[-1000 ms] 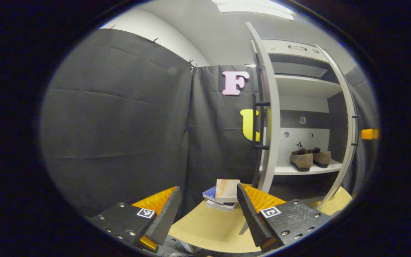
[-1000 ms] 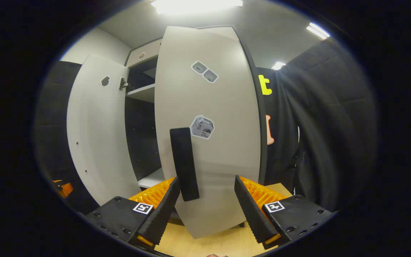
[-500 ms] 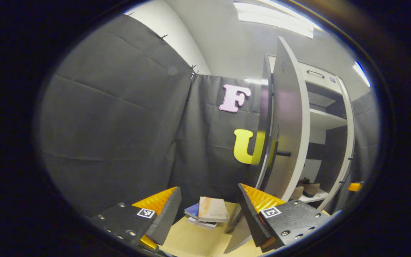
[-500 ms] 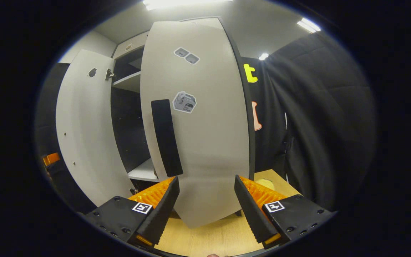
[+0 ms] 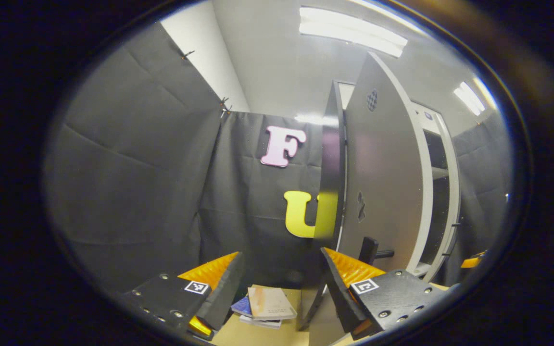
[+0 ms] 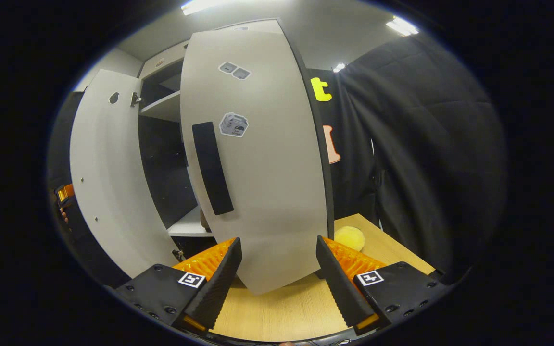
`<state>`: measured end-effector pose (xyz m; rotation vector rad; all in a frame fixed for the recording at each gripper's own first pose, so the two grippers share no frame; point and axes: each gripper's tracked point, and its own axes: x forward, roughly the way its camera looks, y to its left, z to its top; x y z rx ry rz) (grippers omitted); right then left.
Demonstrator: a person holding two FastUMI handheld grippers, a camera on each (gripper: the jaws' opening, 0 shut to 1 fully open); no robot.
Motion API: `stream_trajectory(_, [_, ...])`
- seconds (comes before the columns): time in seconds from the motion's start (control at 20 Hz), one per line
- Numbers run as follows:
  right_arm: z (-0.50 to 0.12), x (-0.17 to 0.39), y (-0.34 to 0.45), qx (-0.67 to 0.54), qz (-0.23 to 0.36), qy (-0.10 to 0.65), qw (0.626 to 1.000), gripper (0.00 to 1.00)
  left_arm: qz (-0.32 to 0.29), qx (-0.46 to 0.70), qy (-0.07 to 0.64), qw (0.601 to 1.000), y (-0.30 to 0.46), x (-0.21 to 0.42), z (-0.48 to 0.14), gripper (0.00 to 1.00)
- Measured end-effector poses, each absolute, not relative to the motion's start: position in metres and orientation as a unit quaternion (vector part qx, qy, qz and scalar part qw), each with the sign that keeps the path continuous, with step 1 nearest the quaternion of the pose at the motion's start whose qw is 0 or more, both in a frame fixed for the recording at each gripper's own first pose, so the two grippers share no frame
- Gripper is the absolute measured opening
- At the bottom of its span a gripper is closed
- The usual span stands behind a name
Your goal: Grab one shoe with the right hand and put it into the shoe cabinet, grab the other shoe with the left hand and put it into the shoe cabinet; then close the right door with the right hand and the left door with the left hand.
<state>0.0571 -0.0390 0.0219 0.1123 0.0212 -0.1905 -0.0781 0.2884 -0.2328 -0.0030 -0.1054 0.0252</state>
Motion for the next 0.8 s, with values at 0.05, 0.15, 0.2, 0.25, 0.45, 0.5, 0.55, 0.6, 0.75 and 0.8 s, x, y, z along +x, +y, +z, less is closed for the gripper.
stream_trajectory(0.05, [0.023, 0.055, -0.041, 0.055, -0.1, 0.007, 0.993, 0.98, 0.005, 0.004, -0.047, 0.999, 0.286, -0.076, -0.237, 0.93])
stream_trajectory(0.15, [0.023, 0.051, -0.047, 0.054, -0.107, 0.004, 0.993, 0.98, -0.003, 0.011, -0.036, 0.999, 0.281, -0.07, -0.244, 0.95])
stream_trajectory(0.2, [0.022, 0.05, -0.05, 0.054, -0.111, 0.005, 0.992, 0.98, -0.001, 0.017, -0.031, 0.999, 0.282, -0.07, -0.245, 0.9])
stream_trajectory(0.25, [0.02, 0.048, -0.053, 0.056, -0.113, 0.007, 0.992, 0.98, -0.004, 0.018, -0.025, 1.0, 0.281, -0.067, -0.246, 0.95])
stream_trajectory(0.45, [0.015, 0.046, -0.064, 0.047, -0.127, 0.01, 0.991, 0.98, -0.016, 0.003, -0.005, 1.0, 0.274, -0.064, -0.254, 0.9])
stream_trajectory(0.5, [0.014, 0.044, -0.069, 0.043, -0.13, 0.009, 0.991, 0.98, -0.015, 0.005, -0.004, 1.0, 0.276, -0.064, -0.254, 0.92])
stream_trajectory(0.55, [0.015, 0.043, -0.072, 0.041, -0.132, 0.007, 0.99, 0.98, -0.012, 0.008, -0.005, 1.0, 0.276, -0.064, -0.253, 0.9])
stream_trajectory(0.6, [0.015, 0.042, -0.076, 0.042, -0.135, 0.006, 0.99, 0.98, -0.012, 0.01, -0.006, 1.0, 0.275, -0.062, -0.252, 0.9])
stream_trajectory(0.75, [0.011, 0.043, -0.084, 0.056, -0.133, 0.007, 0.989, 0.98, -0.021, 0.021, -0.007, 1.0, 0.261, -0.059, -0.252, 0.9])
stream_trajectory(0.8, [0.009, 0.045, -0.086, 0.059, -0.132, 0.011, 0.989, 0.98, -0.025, 0.026, -0.007, 0.999, 0.253, -0.058, -0.252, 0.93])
